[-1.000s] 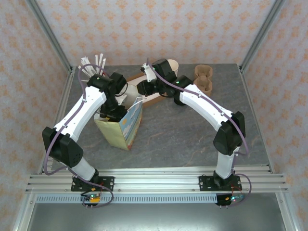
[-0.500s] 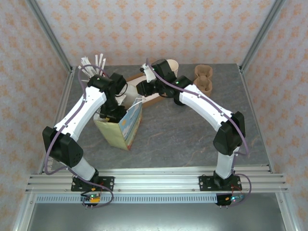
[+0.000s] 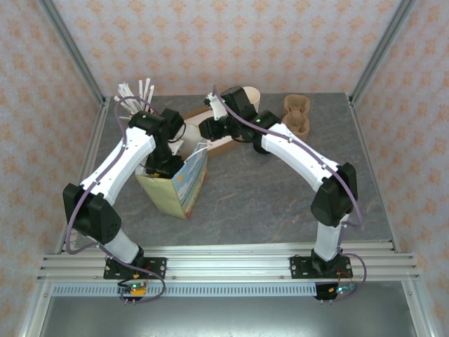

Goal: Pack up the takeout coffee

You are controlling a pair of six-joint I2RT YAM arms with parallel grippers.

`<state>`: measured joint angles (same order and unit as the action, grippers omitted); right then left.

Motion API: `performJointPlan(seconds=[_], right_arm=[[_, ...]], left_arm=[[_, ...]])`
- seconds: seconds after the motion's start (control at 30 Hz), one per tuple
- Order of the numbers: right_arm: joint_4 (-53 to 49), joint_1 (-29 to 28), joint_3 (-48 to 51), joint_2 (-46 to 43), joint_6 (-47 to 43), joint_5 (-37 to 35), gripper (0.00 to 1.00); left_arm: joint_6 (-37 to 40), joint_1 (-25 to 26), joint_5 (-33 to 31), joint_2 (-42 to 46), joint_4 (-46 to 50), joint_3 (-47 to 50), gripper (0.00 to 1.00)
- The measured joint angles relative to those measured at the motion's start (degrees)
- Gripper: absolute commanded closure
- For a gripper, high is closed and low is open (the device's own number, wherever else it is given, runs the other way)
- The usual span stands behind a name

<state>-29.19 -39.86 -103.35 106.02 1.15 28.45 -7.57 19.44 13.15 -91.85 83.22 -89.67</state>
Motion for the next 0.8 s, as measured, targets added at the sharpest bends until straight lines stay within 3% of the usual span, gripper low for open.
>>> performJointPlan(seconds=[0.8], right_arm=[[-0.5,-0.5,-0.2,0.0,0.0,-0.2,0.79]], left_arm=[[0.0,0.0,0.4,-0.3,-2.2,2.8,0.68]])
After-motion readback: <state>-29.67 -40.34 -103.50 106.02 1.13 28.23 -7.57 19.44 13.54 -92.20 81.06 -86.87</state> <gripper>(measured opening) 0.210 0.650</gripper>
